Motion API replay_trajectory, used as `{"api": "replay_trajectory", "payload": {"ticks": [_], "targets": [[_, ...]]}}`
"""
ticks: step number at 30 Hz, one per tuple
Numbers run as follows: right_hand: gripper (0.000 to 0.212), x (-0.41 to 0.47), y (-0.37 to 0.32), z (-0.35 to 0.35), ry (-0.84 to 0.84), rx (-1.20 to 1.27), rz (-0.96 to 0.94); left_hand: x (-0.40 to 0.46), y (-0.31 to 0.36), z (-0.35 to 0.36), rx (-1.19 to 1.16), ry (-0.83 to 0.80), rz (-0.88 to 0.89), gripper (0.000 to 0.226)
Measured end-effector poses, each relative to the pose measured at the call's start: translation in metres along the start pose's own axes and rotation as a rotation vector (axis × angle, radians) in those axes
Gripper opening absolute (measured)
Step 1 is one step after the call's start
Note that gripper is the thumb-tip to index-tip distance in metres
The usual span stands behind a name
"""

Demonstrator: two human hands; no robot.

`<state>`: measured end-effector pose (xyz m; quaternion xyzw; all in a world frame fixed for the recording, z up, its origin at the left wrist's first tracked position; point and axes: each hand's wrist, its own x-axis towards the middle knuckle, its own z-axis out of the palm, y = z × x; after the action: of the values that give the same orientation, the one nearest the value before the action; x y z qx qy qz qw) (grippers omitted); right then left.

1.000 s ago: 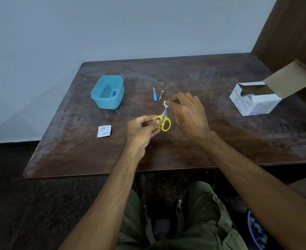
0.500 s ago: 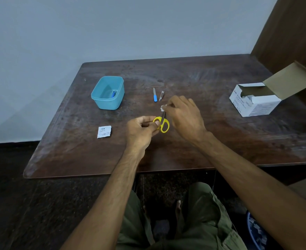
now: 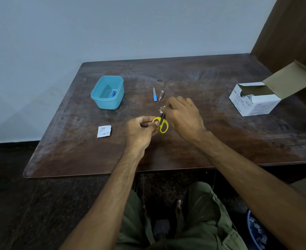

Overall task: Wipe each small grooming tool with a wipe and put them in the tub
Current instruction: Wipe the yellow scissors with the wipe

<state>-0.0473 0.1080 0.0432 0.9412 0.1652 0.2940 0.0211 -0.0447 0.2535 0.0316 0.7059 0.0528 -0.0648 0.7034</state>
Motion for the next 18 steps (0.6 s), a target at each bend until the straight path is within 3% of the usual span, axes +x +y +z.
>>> {"api": "replay_trajectory", "payload": {"ticks": [3,4,10,15,18], "targets": [[0.020,0.007,0.011,0.000,0.023,-0.022,0.087,-0.002,0.000,0.000,0.010,-0.003,0.003,0.014],[0.024,0.008,0.012,0.001,0.017,-0.033,0.093,-0.003,0.001,0.001,0.012,-0.001,0.004,0.013],[0.015,0.001,0.000,0.009,0.015,-0.059,-0.057,0.000,0.002,-0.001,-0.016,0.005,0.008,0.011],[0.033,0.009,0.015,0.019,0.107,0.217,0.292,-0.002,0.002,-0.001,-0.103,-0.040,-0.042,0.014],[0.027,0.007,0.010,0.017,0.108,0.475,0.413,-0.003,0.004,0.000,-0.211,-0.064,-0.104,0.016]]}}
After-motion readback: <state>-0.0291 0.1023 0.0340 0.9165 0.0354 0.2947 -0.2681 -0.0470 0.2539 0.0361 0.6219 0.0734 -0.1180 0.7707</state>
